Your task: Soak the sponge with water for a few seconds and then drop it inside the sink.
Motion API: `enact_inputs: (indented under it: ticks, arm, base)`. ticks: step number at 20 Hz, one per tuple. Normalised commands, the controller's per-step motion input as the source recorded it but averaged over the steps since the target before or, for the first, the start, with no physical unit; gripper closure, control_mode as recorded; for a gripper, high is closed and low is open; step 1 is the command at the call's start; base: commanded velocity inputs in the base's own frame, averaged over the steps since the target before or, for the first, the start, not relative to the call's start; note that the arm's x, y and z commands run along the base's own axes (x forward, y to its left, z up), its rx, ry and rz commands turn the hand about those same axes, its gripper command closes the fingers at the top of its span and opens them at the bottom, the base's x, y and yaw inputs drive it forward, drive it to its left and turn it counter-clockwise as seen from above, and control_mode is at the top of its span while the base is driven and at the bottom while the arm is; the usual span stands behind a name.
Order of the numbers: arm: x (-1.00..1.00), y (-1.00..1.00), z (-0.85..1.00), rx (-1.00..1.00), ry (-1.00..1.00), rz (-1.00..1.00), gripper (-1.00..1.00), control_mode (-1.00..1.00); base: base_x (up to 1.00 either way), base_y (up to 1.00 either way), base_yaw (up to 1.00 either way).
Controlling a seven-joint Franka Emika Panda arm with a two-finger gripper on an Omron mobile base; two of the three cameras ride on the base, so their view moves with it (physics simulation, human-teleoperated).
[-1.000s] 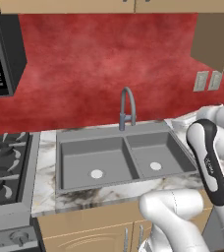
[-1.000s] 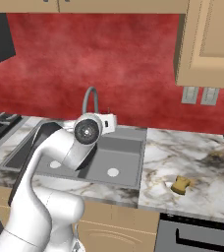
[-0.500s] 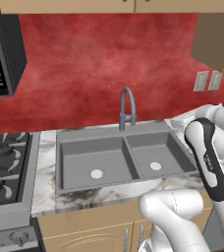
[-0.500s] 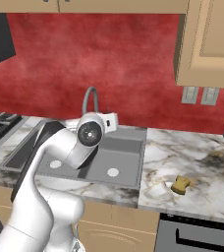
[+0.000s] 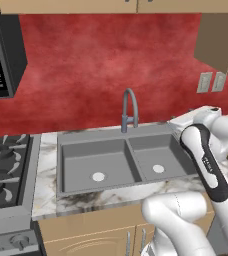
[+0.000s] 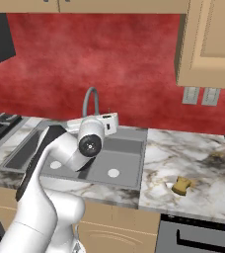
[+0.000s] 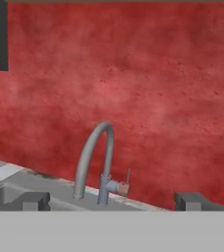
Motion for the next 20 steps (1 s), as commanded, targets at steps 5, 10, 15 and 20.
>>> enact_inputs:
  ticks: [5, 10, 15, 20]
  arm:
    - [0.24, 0.01, 0.0, 0.0, -0.02, 0.0, -1.0, -1.0]
    - [0.33, 0.0, 0.0, 0.0, -0.01, 0.0, -1.0, -1.0]
    - [0.15, 0.0, 0.0, 0.02, 0.0, 0.0, -1.0, -1.0]
    - [0.0, 0.0, -0.03, 0.08, 0.0, 0.0, -1.0, -1.0]
  base:
    - [0.0, 0.0, 0.0]
    - [0.0, 0.0, 0.0]
    - [0.0, 0.0, 0.0]
    - [0.0, 0.0, 0.0]
